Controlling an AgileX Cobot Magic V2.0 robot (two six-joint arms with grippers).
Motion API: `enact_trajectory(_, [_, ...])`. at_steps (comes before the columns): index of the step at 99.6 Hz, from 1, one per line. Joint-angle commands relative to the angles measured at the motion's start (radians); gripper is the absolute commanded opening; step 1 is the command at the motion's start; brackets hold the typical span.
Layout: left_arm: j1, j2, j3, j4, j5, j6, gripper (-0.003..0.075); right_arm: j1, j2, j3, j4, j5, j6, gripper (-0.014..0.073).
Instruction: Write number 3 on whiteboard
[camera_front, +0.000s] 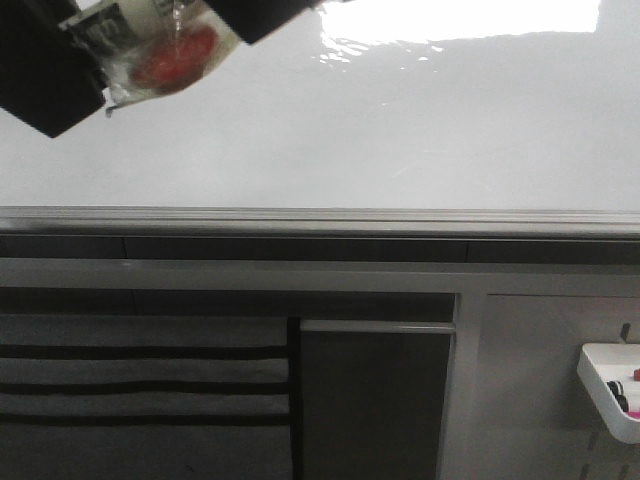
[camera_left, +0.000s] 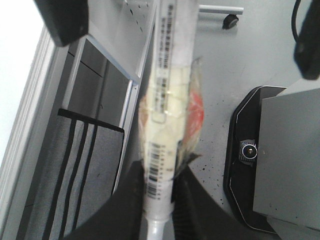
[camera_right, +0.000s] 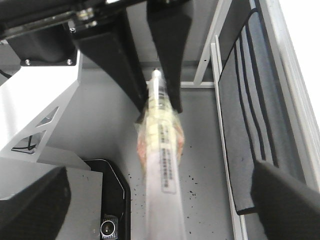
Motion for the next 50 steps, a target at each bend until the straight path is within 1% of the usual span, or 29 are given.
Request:
enact_trajectory(1, [-0.008, -0.022, -0.037, -0.017, -0.039, 0.003, -0.0018, 0.008, -0.018, -0.036, 0.033, -0.044, -0.016, 0.0644])
enact_trajectory(8, [-0.008, -0.022, -0.037, -0.014, -0.039, 0.004, -0.0018, 0.011, -0.018, -0.036, 0.033, -0.046, -0.016, 0.0592])
enact_trajectory(20, [-0.008, -0.022, -0.037, -0.013, -0.039, 0.033, -0.0018, 0.011, -0.018, -0.036, 0.033, -0.046, -0.018, 0.0441])
enact_trajectory(27, [-0.008, -0.022, -0.037, -0.013, -0.039, 0.042, -0.0018, 0.011, -0.018, -0.036, 0.033, -0.044, -0.018, 0.0375])
enact_trajectory(37, [-0.008, -0.022, -0.037, -0.013, -0.042, 0.051, -0.0018, 0.011, -0.018, -0.036, 0.033, -0.044, -0.018, 0.0328])
enact_trajectory(50, [-0.008, -0.022, -0.037, -0.013, -0.044, 0.051, -0.0018, 0.011, -0.018, -0.036, 0.033, -0.042, -0.018, 0.0327])
